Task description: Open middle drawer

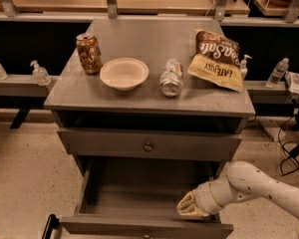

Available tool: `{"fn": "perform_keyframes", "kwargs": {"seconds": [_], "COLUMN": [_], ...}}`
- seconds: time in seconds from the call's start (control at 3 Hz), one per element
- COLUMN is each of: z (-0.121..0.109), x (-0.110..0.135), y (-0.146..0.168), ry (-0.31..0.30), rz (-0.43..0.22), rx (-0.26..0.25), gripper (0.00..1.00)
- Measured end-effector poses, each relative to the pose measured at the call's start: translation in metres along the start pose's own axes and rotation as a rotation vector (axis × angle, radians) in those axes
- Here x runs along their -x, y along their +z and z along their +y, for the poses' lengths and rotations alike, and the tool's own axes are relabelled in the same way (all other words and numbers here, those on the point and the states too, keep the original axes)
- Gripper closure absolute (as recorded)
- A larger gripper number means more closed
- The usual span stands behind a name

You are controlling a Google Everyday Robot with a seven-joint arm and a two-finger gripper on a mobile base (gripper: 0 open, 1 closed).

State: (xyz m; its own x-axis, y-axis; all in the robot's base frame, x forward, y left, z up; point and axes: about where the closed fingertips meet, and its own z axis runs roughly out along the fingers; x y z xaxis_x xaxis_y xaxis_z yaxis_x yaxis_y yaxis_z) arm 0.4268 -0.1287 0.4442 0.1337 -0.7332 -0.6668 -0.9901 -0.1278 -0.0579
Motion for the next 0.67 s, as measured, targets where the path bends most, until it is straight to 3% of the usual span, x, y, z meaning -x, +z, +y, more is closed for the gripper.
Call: {"fn": "perform_keyframes", "kwargs": {"seconds": [0.67], "z": [-0.035], "x": [0.009], "y": [-0.011], "ry": [0.006], "rz": [-0.002], "rx": [-0.103], "gripper": [1.00]}}
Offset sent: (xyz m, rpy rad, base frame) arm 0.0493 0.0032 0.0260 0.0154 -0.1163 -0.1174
